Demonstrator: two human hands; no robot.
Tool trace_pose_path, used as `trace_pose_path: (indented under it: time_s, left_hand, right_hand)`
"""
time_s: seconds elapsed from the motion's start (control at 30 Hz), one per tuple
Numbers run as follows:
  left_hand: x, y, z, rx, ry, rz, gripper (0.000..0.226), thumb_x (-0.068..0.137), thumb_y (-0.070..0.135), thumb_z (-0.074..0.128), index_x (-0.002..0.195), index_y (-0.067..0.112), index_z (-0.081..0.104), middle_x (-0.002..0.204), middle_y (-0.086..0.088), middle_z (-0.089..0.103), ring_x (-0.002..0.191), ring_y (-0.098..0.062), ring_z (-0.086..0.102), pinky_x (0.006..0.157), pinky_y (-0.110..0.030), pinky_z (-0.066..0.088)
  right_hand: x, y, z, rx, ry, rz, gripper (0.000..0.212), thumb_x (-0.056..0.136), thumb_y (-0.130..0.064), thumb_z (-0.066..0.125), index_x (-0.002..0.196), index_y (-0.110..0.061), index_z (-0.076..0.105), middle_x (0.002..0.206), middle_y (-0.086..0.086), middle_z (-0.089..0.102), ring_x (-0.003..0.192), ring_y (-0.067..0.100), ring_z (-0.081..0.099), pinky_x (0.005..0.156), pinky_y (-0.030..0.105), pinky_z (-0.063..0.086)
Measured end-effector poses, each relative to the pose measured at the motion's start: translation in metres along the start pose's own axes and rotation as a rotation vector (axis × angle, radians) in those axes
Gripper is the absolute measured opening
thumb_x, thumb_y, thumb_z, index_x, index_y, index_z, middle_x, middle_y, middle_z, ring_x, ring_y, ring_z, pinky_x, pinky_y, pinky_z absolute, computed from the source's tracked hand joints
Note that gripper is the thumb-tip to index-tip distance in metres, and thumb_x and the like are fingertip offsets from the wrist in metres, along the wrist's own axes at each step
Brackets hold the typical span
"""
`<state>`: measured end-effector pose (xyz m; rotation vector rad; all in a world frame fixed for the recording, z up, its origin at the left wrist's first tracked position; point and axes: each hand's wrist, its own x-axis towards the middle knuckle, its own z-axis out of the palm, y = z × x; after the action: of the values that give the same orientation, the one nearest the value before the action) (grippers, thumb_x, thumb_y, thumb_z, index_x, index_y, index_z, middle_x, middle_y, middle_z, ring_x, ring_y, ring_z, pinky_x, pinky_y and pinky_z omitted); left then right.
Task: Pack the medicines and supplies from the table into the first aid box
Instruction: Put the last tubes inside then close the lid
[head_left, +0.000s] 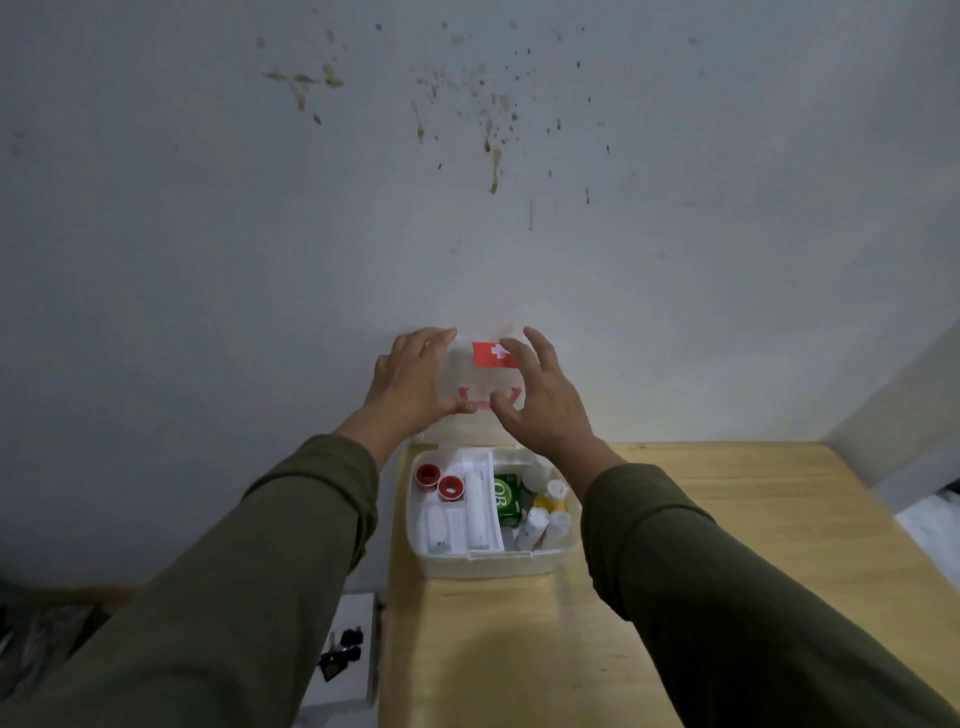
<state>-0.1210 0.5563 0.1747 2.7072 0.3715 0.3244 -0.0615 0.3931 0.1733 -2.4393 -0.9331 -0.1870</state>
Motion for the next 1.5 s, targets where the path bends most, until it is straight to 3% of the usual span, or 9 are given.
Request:
trace_pose_path:
  time_s: [0.2,0.6,0.73,1.03,1.23,1.3,1.37,1.43,1.5]
  left_hand:
    - [0.004,0.005,0.005,-0.015,-0.064,-0.004,0.097,0.07,0.046,0.076,0.146,0.019,0.022,0.151,-0.005,0.027,0.139,-0.025,0.019,0.111,-0.041,0.026]
    - [-0.041,0.003,0.012,-0.234,0.032,0.049,0.089,0.062,0.039,0.084,0.136,0.022,0.038,0.142,-0.002,0.034,0.132,-0.019,0.032,0.102,-0.025,0.026]
    - [-0.08,0.006,0.02,-0.234,0.071,0.037,0.092,0.06,0.038,0.085,0.138,0.024,0.037,0.147,-0.003,0.028,0.136,-0.02,0.028,0.108,-0.033,0.03]
    - [-0.161,0.016,0.068,-0.216,0.029,-0.019,0.099,0.062,0.043,0.083,0.142,0.029,0.027,0.156,0.001,0.003,0.141,-0.023,0.02,0.105,-0.035,0.038]
    - [-0.179,0.015,0.089,-0.234,-0.021,-0.05,0.101,0.064,0.045,0.082,0.144,0.036,0.022,0.155,0.012,-0.001,0.142,-0.019,0.02,0.105,-0.025,0.031]
    - [-0.18,0.013,0.094,-0.207,-0.063,-0.098,0.101,0.064,0.05,0.079,0.144,0.037,0.018,0.156,0.012,-0.002,0.144,-0.023,0.018,0.11,-0.037,0.032]
    - [-0.178,0.011,0.097,-0.159,-0.078,-0.134,0.099,0.065,0.053,0.077,0.143,0.037,0.018,0.156,0.01,0.001,0.144,-0.025,0.017,0.112,-0.045,0.032]
    - [-0.174,0.01,0.096,-0.085,-0.062,-0.115,0.096,0.067,0.055,0.074,0.143,0.036,0.019,0.158,0.008,0.003,0.145,-0.025,0.013,0.115,-0.049,0.025]
    - [-0.166,0.01,0.094,-0.011,-0.05,-0.072,0.091,0.072,0.055,0.069,0.145,0.035,0.018,0.159,0.006,0.002,0.147,-0.022,0.004,0.119,-0.05,0.012]
  right_hand:
    - [0.008,-0.001,0.004,0.121,-0.127,0.012,0.074,0.087,-0.033,0.059,0.147,-0.02,0.019,0.157,0.005,0.017,0.138,0.025,0.031,0.106,0.033,0.034]
    - [-0.046,-0.013,0.002,0.304,0.009,0.027,0.067,0.087,-0.026,0.06,0.143,-0.011,0.026,0.15,0.008,0.027,0.137,0.02,0.031,0.108,0.024,0.031]
    - [-0.092,-0.018,0.005,0.36,0.031,0.002,0.071,0.085,-0.034,0.056,0.144,-0.011,0.026,0.154,0.006,0.022,0.14,0.016,0.024,0.107,0.016,0.025]
    - [-0.181,-0.002,0.043,0.329,-0.06,-0.043,0.077,0.088,-0.044,0.055,0.149,-0.022,0.012,0.16,-0.002,0.007,0.147,0.014,0.004,0.115,0.029,0.015]
    - [-0.206,0.014,0.049,0.289,-0.126,-0.047,0.073,0.088,-0.037,0.057,0.147,-0.021,0.017,0.157,-0.002,0.013,0.139,0.002,0.012,0.106,0.009,0.016]
    - [-0.209,0.02,0.047,0.275,-0.12,-0.044,0.067,0.087,-0.029,0.058,0.144,-0.018,0.025,0.153,0.004,0.024,0.136,0.012,0.031,0.103,0.017,0.036]
    - [-0.205,0.026,0.044,0.18,-0.067,-0.065,0.058,0.085,-0.025,0.062,0.137,-0.017,0.038,0.139,0.008,0.042,0.117,0.021,0.053,0.086,0.023,0.051]
    - [-0.196,0.031,0.042,0.026,0.024,-0.078,0.052,0.081,-0.026,0.067,0.128,-0.016,0.047,0.119,0.011,0.055,0.097,0.023,0.061,0.072,0.026,0.053]
    - [-0.184,0.035,0.04,-0.125,0.077,-0.035,0.052,0.079,-0.033,0.07,0.124,-0.019,0.049,0.117,0.013,0.058,0.1,0.028,0.06,0.073,0.036,0.053]
